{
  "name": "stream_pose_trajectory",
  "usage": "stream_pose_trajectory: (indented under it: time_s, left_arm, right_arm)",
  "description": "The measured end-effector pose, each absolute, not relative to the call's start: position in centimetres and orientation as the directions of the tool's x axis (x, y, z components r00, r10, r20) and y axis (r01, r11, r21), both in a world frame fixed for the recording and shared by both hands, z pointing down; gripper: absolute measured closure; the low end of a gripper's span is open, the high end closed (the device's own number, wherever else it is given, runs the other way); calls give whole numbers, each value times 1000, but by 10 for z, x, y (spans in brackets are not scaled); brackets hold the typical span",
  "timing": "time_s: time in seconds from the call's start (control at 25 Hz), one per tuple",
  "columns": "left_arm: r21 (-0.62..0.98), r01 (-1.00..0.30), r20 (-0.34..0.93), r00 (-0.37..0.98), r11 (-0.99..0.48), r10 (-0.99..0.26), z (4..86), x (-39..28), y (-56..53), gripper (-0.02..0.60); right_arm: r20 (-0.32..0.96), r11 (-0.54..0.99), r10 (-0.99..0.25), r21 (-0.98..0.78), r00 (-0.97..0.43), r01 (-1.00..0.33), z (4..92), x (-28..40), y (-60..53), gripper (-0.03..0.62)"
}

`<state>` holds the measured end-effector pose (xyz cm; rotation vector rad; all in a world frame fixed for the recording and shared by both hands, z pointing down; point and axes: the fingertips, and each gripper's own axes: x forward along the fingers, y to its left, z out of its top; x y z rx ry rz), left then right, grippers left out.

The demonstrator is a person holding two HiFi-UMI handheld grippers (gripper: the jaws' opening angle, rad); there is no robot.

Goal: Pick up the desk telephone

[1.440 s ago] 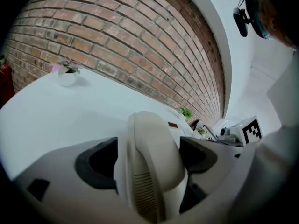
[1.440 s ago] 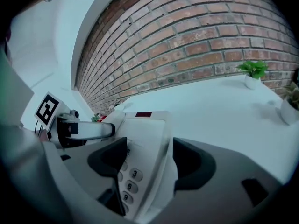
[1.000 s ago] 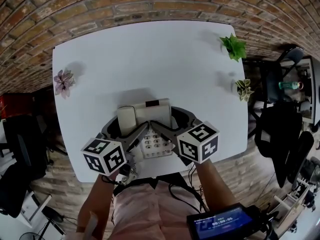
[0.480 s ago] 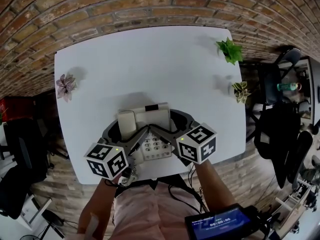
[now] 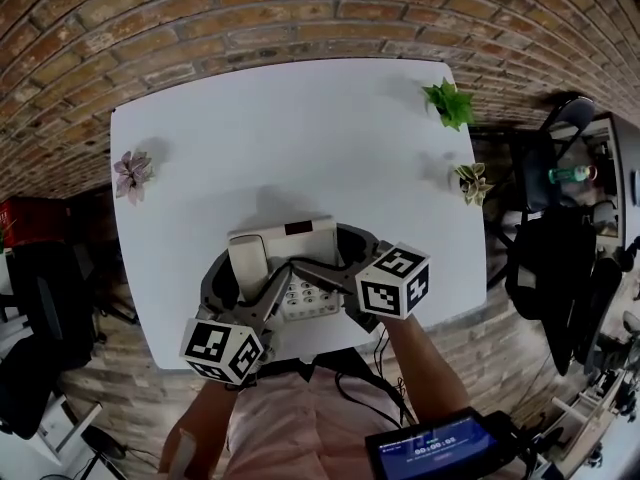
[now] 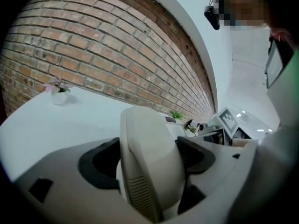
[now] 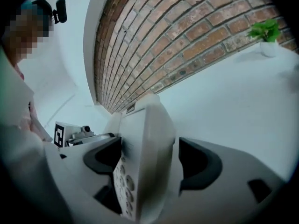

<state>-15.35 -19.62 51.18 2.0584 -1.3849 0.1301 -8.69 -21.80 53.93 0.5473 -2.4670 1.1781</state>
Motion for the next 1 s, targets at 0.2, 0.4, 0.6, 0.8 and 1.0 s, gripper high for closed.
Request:
stream_pose_trajectory:
  time_s: [0.2, 0.4, 0.6, 0.8, 1.0]
  left_arm:
    - [423, -874, 394, 414, -238, -821, 505, -154, -192, 210]
    - [393, -871, 378, 445, -295, -812, 502, -148, -188, 183]
    - [506, -800, 347, 531, -323, -773, 498, -153, -181, 121]
    - [653, -674, 292, 646, -346, -705, 507, -152, -164, 118]
    - [698, -635, 275, 664, -331, -695, 517, -142, -159, 123]
  right_arm:
    - [406, 568, -97, -727, -908, -386, 537, -93, -212, 224]
    - [360, 636, -107, -692, -927, -342, 529, -92, -209, 235]
    - [311, 699, -88, -658, -946, -281, 523, -95, -204, 237]
    - [285, 738, -60, -633, -957, -235, 518, -99, -199, 237]
    - [295, 726, -70, -640, -953, -251, 520, -97, -199, 235]
